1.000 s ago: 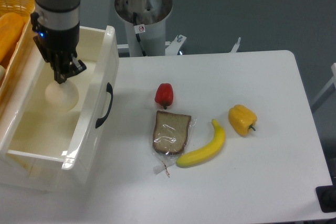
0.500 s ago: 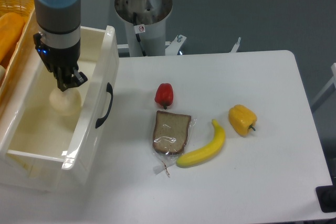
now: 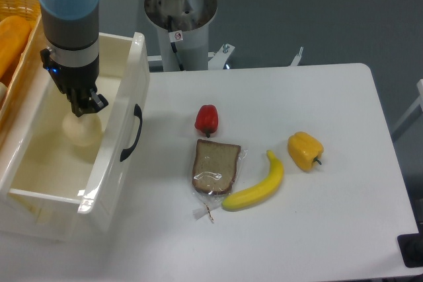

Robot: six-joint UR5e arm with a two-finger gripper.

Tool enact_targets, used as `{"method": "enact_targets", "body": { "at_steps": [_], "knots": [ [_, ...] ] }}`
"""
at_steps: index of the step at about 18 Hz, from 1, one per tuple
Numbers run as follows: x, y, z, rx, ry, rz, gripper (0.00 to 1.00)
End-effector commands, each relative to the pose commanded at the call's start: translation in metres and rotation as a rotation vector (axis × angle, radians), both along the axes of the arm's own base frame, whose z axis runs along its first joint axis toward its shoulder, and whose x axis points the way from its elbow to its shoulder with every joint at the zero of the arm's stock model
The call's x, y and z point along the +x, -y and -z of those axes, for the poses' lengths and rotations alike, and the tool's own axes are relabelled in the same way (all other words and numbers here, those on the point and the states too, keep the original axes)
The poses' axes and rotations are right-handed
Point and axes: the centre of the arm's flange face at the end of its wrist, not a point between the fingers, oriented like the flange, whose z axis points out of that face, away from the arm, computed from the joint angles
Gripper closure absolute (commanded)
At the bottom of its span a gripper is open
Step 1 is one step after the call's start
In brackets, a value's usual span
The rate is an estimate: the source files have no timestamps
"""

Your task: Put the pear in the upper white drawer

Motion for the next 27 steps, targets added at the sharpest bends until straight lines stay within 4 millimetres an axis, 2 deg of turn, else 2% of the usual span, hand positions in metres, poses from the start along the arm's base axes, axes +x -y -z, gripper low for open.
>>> {"method": "enact_targets", "body": {
  "at_steps": [6, 9, 12, 13, 15, 17, 19, 24, 27],
  "knots": [
    [0.0, 0.001, -0.006, 0.012, -0.005, 0.001, 0.66],
    [-0.002, 0.003, -0.021, 0.045, -0.018, 0.005, 0.62],
    [-0.007, 0.009, -0.05, 0.125, -0.058, -0.013, 0.61],
    [-0.012, 0.015, -0.059, 0.147, -0.072, -0.023, 0.57],
    [-0.033, 0.023, -0.068, 0.174, -0.092, -0.061, 0.39],
    [-0.062, 0.032, -0.073, 0.199, -0.116, -0.112, 0.28],
    [-0.096, 0.045, -0.082, 0.231, -0.157, -0.159, 0.02],
    [-0.179, 0.087, -0.092, 0.256, -0.205, -0.319, 0.0],
    [-0.212, 0.107, -0.083, 0.236, -0.202, -0.388, 0.0]
  ]
}}
